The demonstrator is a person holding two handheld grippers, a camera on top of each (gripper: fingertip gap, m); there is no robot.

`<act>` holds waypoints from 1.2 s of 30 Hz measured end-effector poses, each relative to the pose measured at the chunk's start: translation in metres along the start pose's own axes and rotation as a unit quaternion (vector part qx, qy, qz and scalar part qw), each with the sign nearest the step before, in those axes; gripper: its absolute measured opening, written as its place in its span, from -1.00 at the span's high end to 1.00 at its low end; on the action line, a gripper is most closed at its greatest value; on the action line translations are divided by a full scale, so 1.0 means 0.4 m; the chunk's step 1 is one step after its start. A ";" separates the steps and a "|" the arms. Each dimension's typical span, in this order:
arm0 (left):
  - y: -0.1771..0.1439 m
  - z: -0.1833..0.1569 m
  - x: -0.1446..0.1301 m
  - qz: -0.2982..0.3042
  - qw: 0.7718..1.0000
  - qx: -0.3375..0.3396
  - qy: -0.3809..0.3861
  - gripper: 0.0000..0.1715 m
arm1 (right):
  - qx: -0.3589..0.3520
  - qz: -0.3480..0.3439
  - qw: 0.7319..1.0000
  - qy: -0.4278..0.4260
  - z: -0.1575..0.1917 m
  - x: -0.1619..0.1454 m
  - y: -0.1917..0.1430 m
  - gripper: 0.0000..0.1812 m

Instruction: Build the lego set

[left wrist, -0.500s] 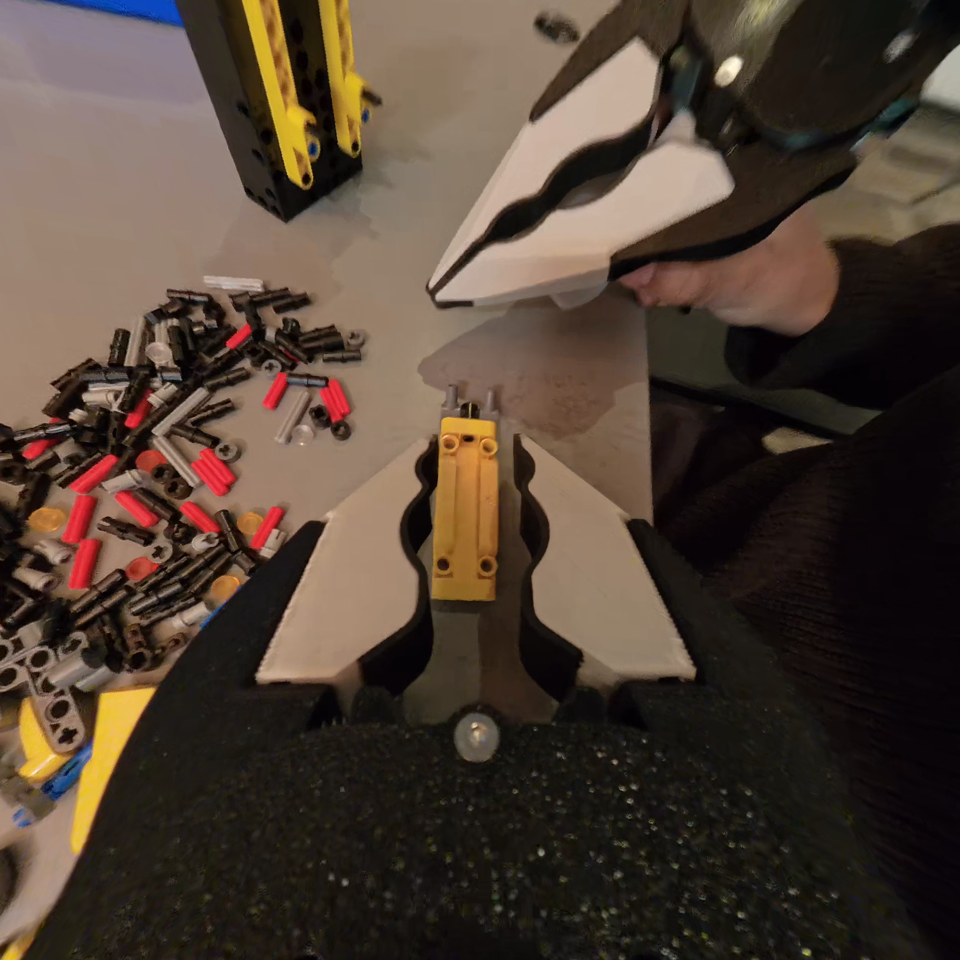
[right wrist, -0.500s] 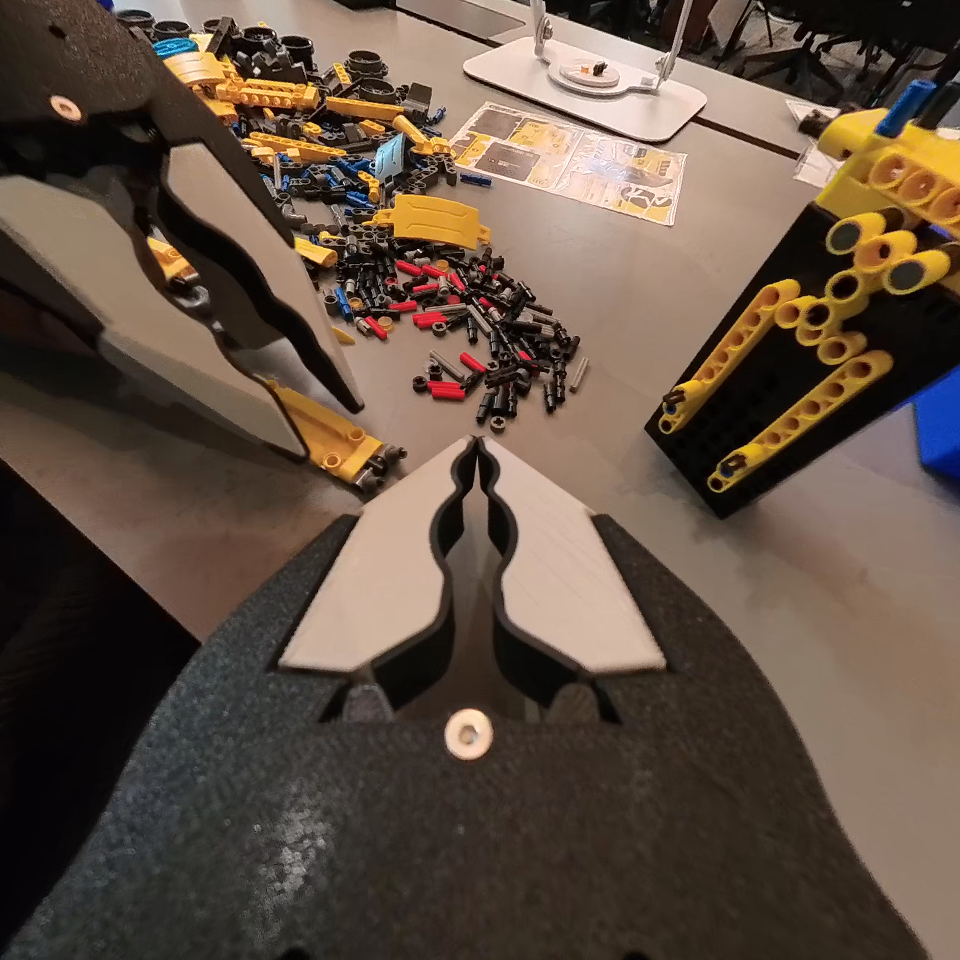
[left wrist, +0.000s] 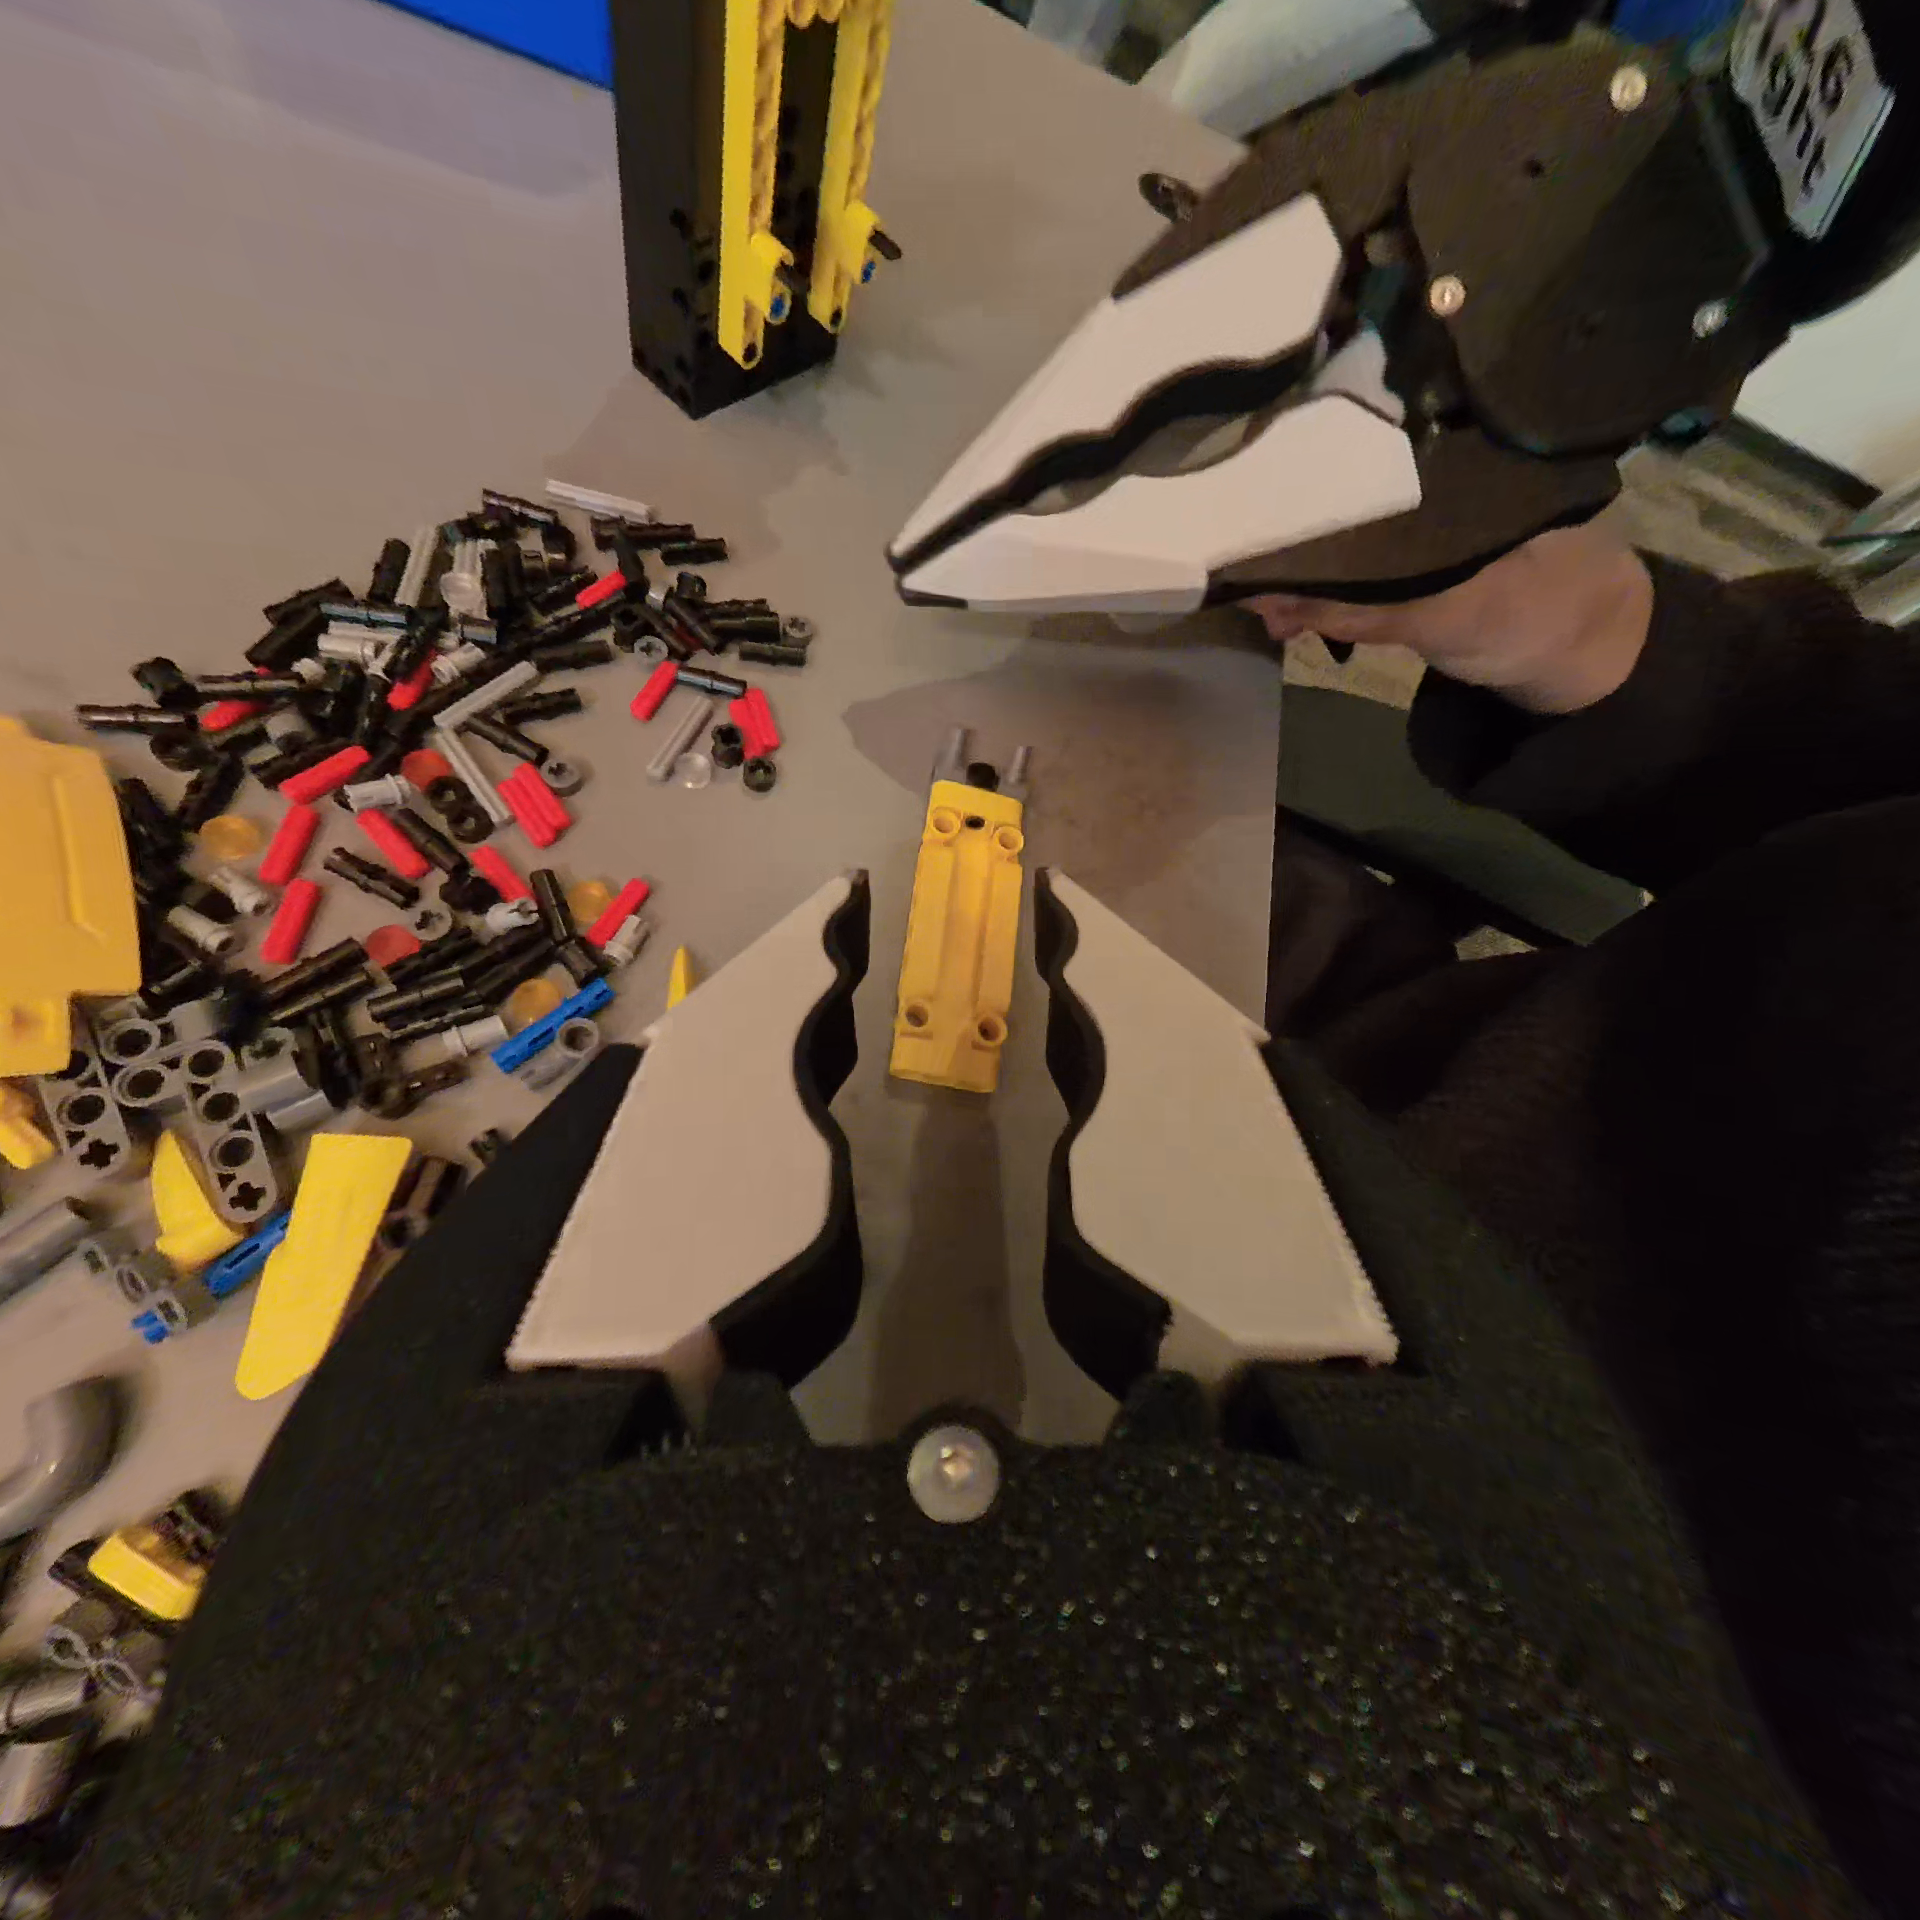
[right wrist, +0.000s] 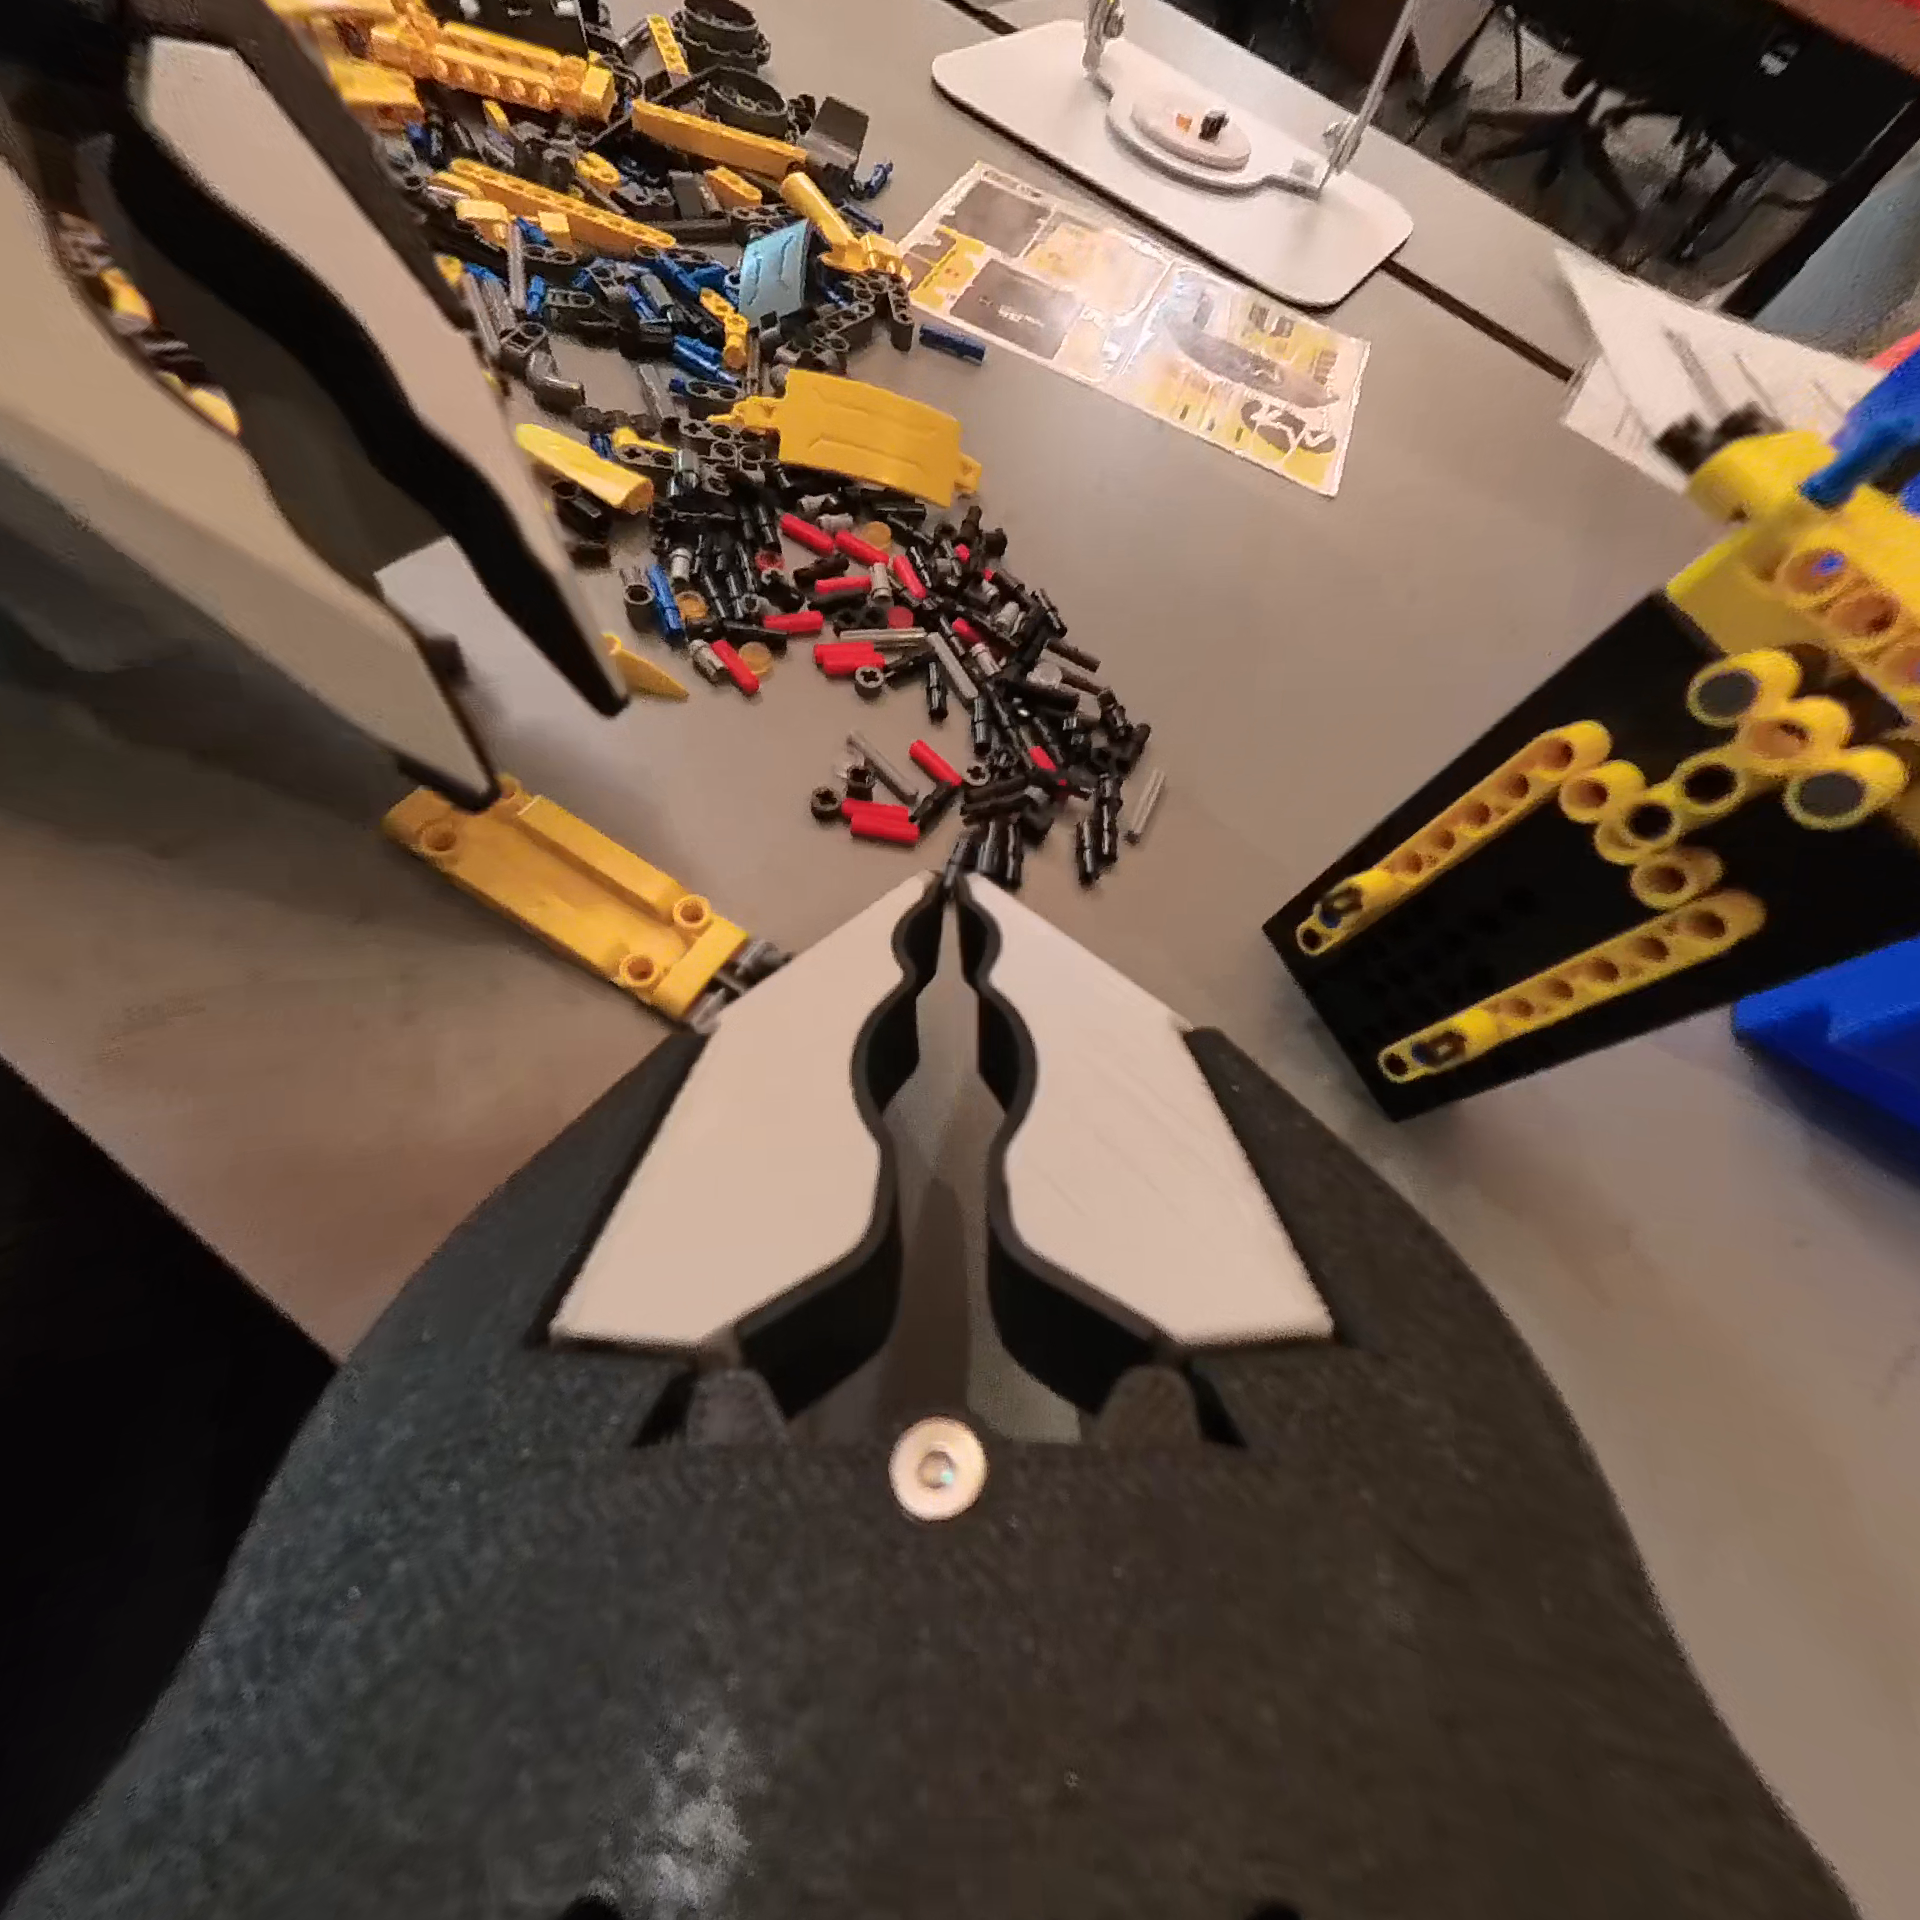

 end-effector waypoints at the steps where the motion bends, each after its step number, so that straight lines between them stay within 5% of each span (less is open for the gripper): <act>1: 0.002 -0.002 -0.005 0.006 1.000 0.000 0.003 0.64 | 0.005 0.008 1.000 0.001 -0.001 0.002 0.010 0.95; 27: -0.047 0.074 0.045 -0.082 0.995 0.056 0.015 0.60 | 0.046 0.088 0.994 0.052 -0.014 -0.031 0.084 0.95; 36: -0.097 0.111 0.068 -0.173 0.982 0.035 -0.064 0.60 | 0.120 -0.033 0.988 0.090 -0.018 0.020 0.038 0.96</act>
Point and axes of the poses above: each gripper's, where its closed fingertips meet, y out along the fingers, x out of its top, z = x × y across the jaws, the point moved 6 cm from there along -y, back along the fingers, and after that the axes turned 10 degrees about -z, right-handed, at the moved point
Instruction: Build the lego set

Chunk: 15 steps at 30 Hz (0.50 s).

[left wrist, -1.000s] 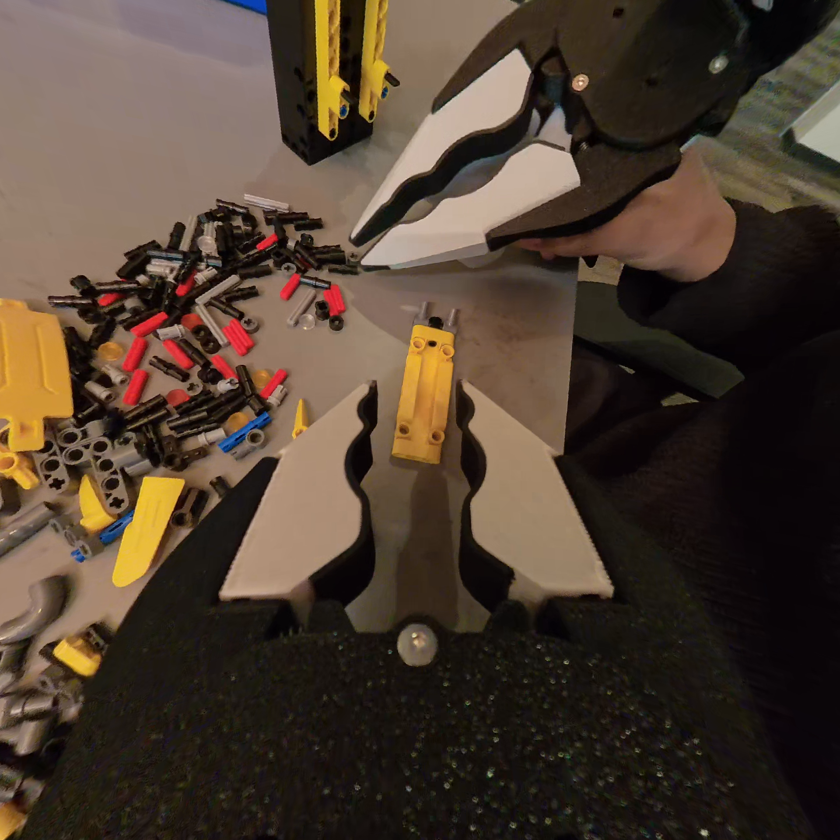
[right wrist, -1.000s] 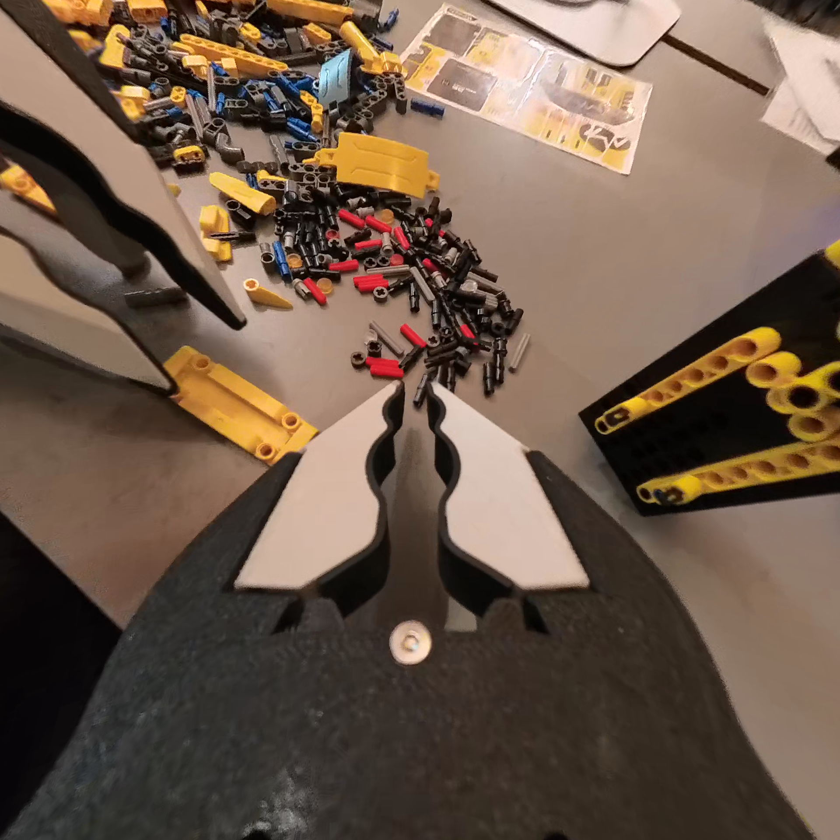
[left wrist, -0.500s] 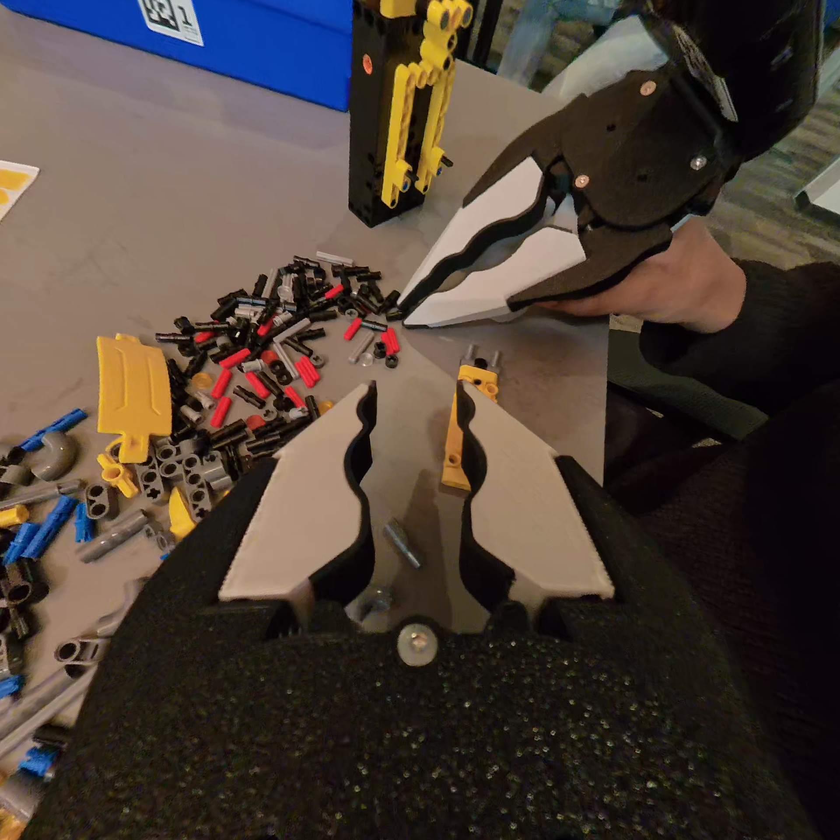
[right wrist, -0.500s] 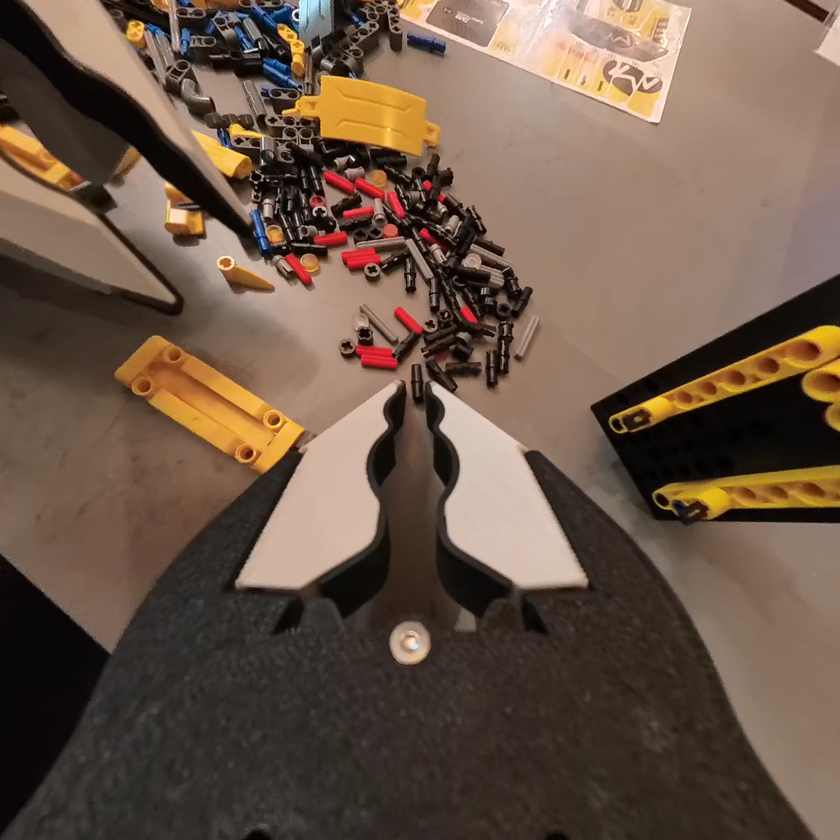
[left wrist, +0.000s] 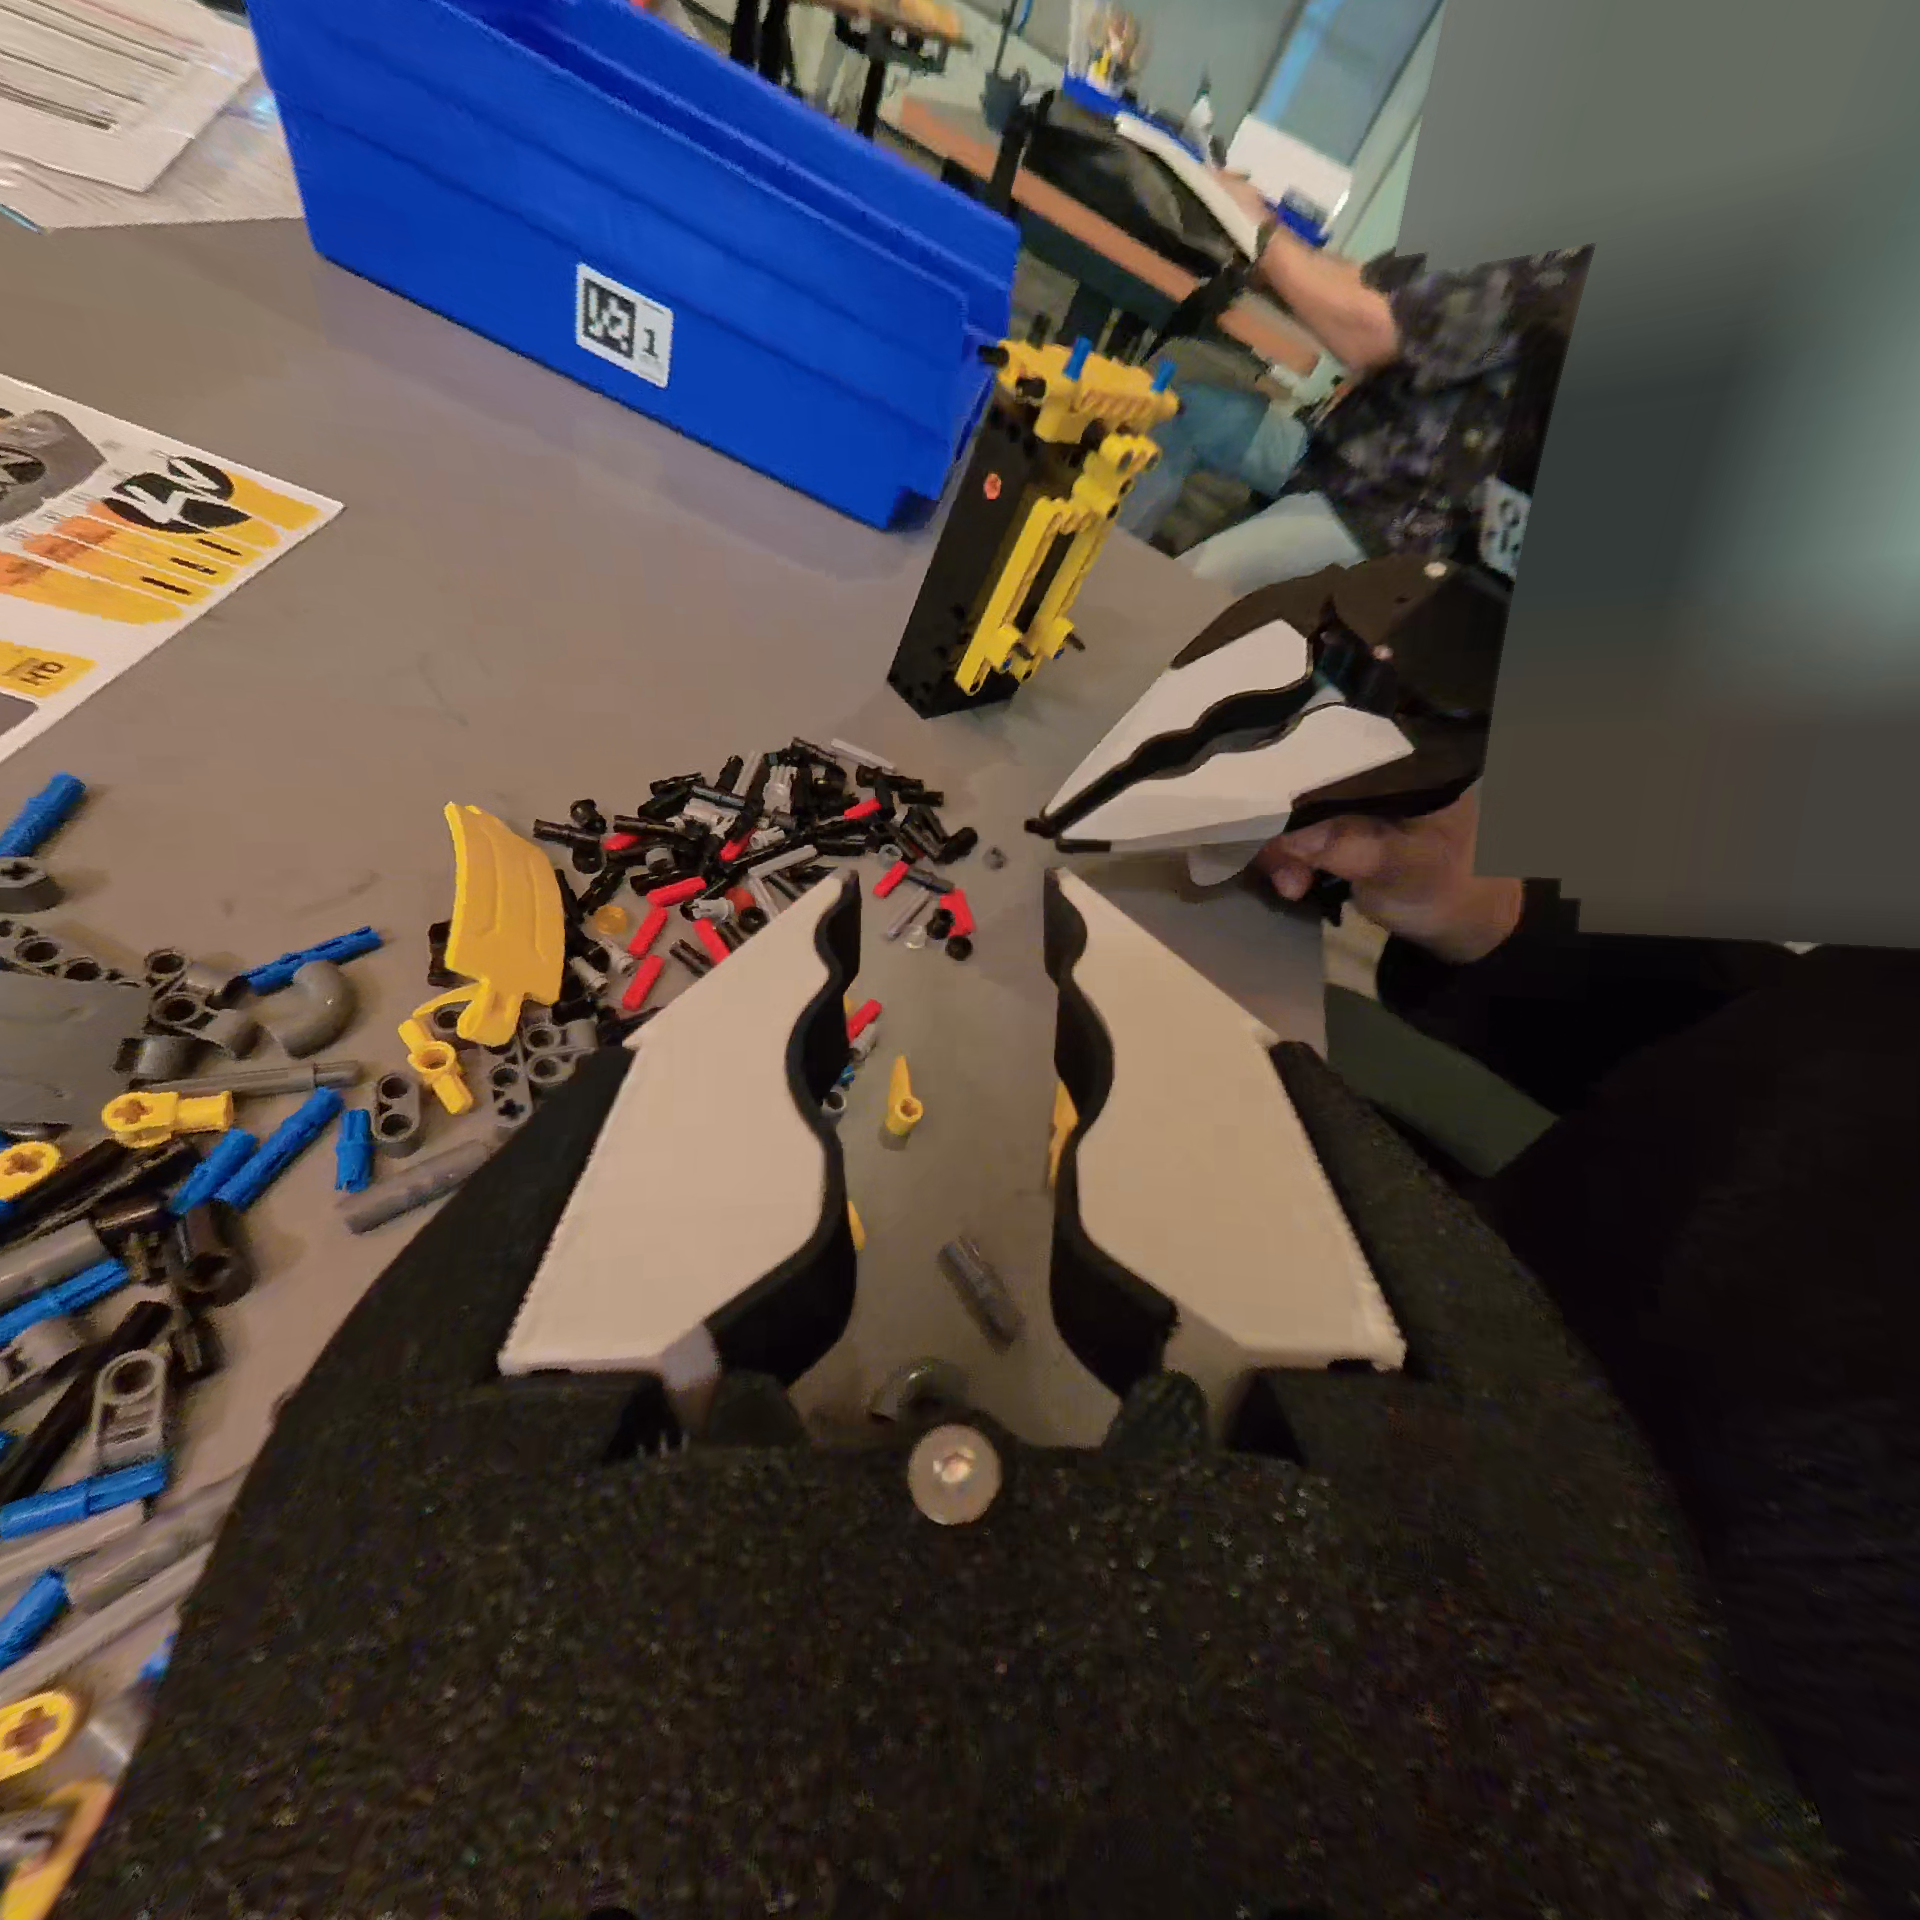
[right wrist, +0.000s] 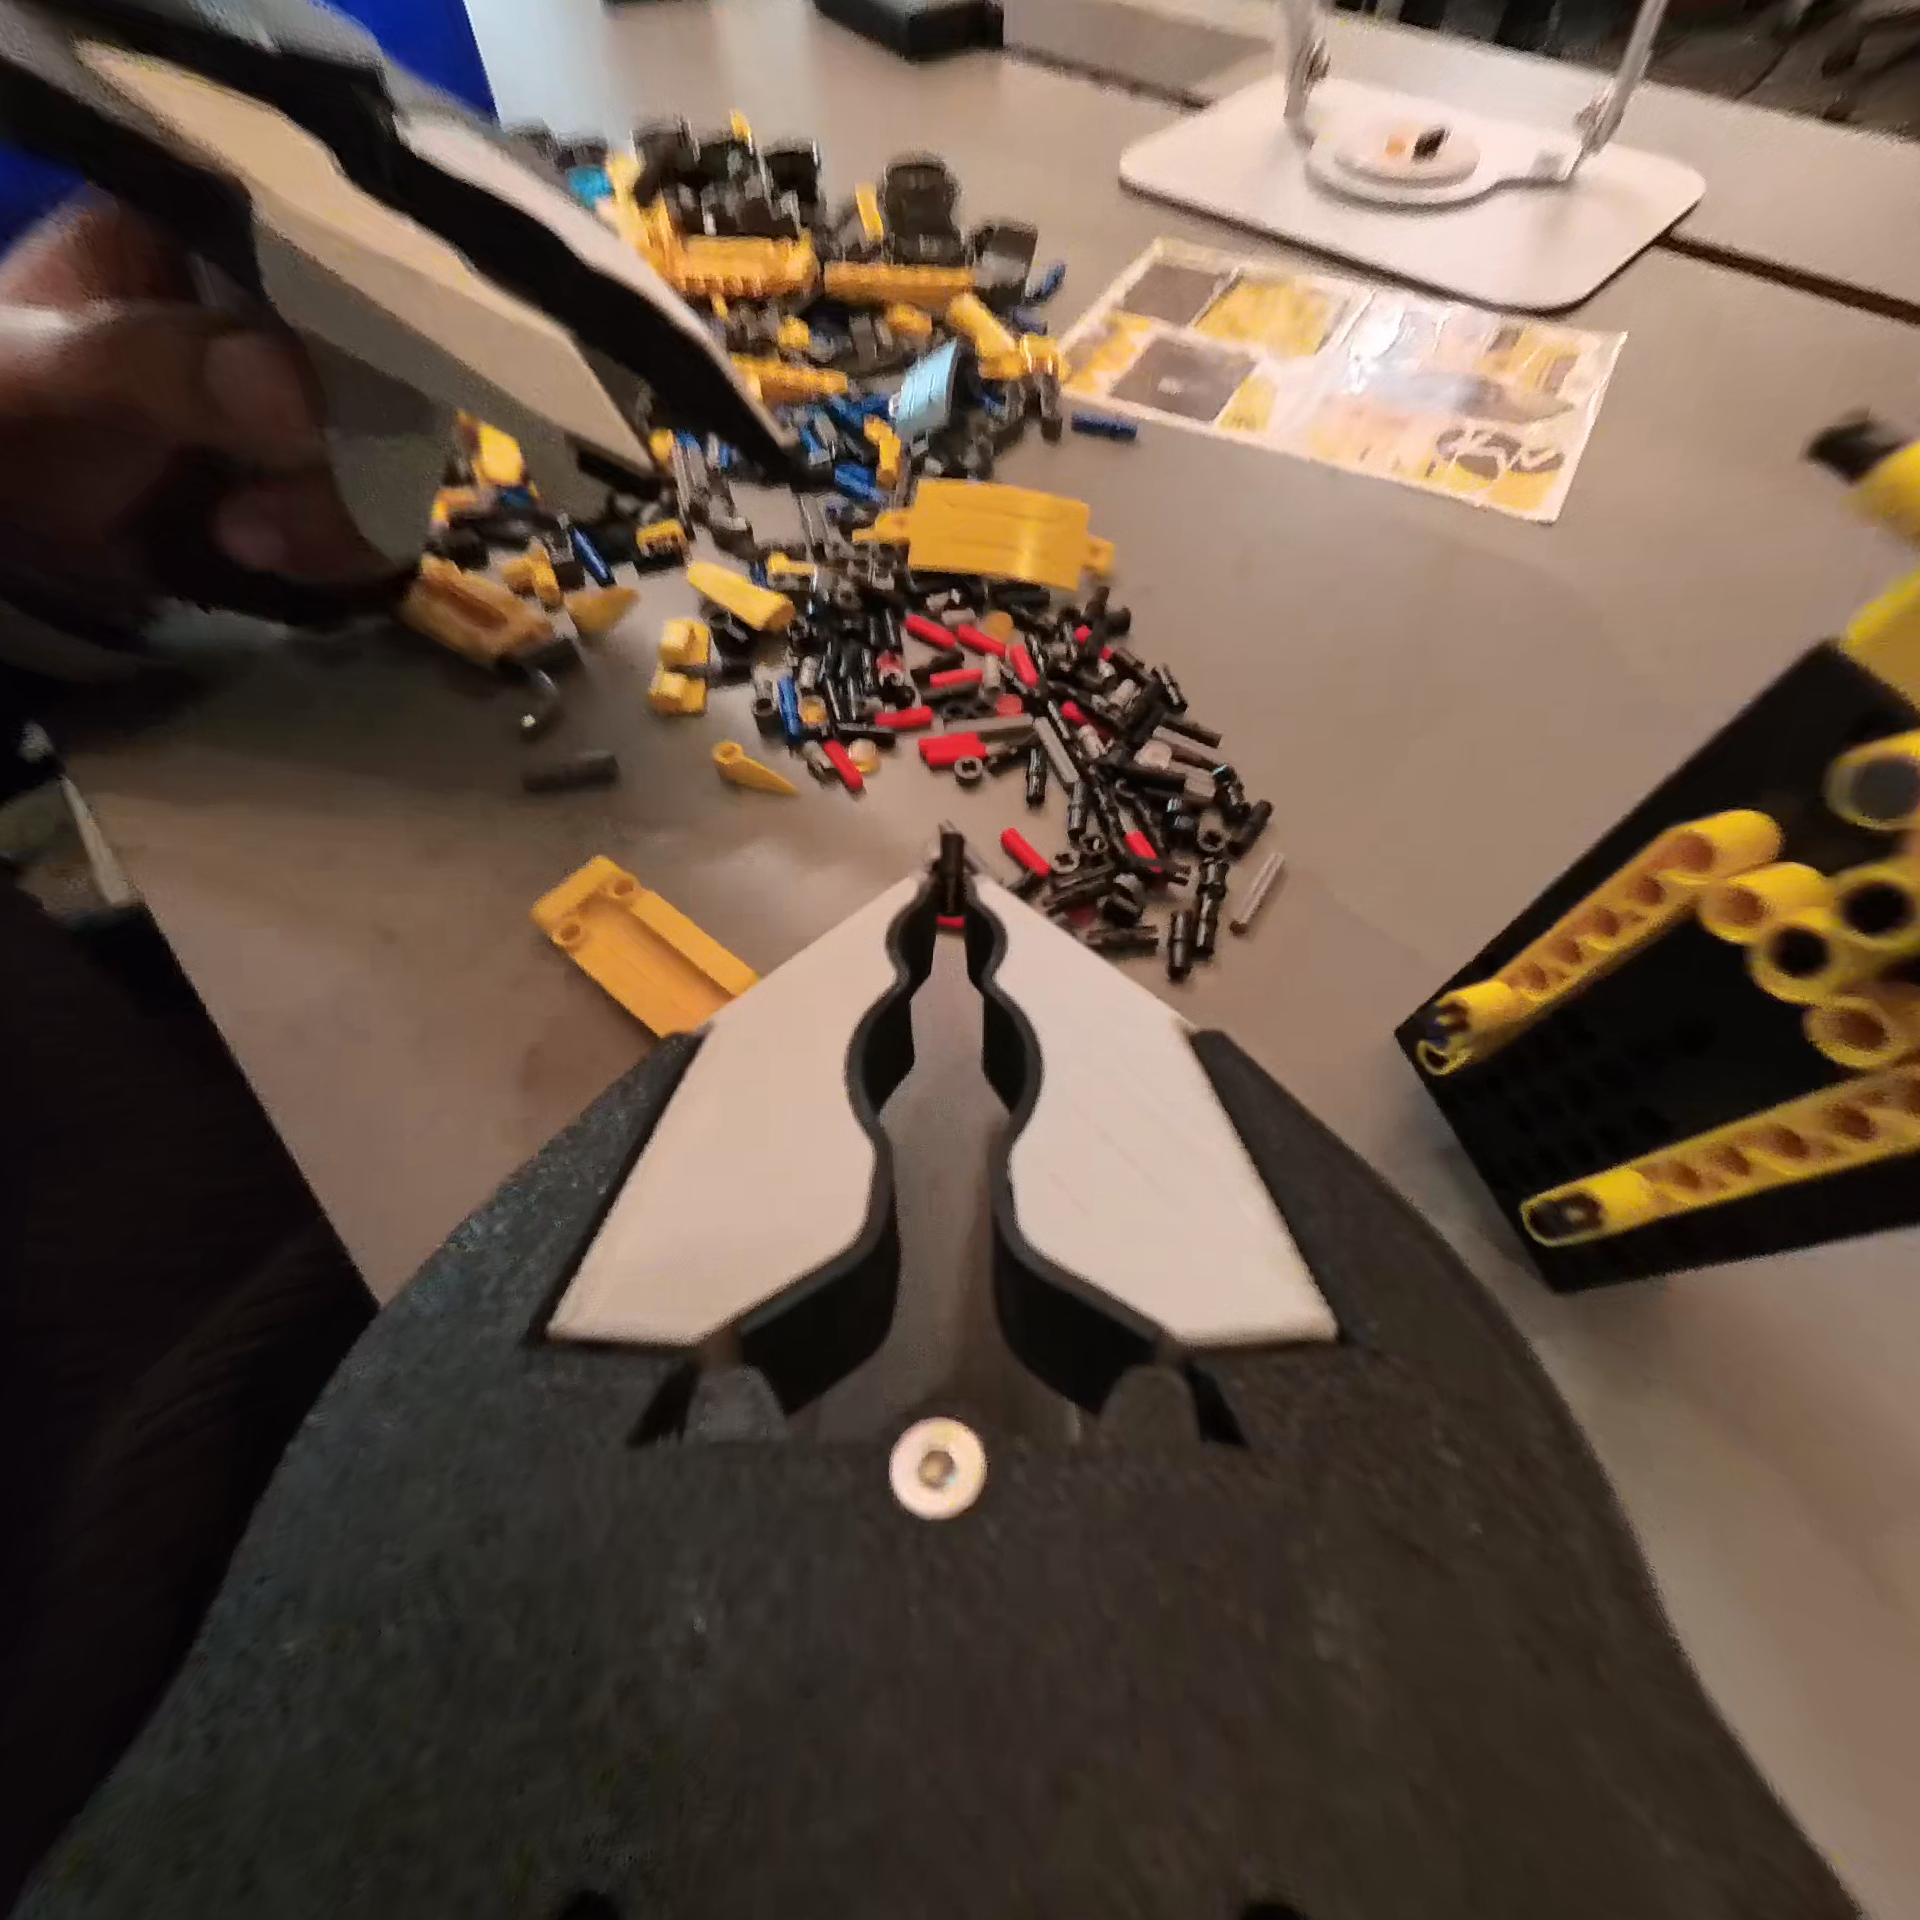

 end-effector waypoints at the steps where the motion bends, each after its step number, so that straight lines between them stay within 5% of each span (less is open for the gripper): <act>1: -0.002 0.000 0.003 -0.005 1.000 -0.003 -0.007 0.60 | 0.002 -0.016 1.000 0.010 -0.004 0.006 -0.008 0.96; 9: -0.028 0.039 0.019 -0.038 0.998 0.053 -0.024 0.58 | 0.022 -0.096 0.992 0.079 -0.032 0.031 -0.047 0.96; 15: -0.037 0.051 0.027 -0.055 0.996 0.046 -0.056 0.57 | 0.027 -0.087 0.992 0.093 -0.036 0.027 -0.042 0.96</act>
Point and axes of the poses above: each gripper's, where its closed fingertips meet, y out along the fingers, x out of its top, z = x × y across the jaws, the point moved 6 cm from there along -y, back along the fingers, and after that the axes turned 10 degrees about -z, right-handed, at the moved point
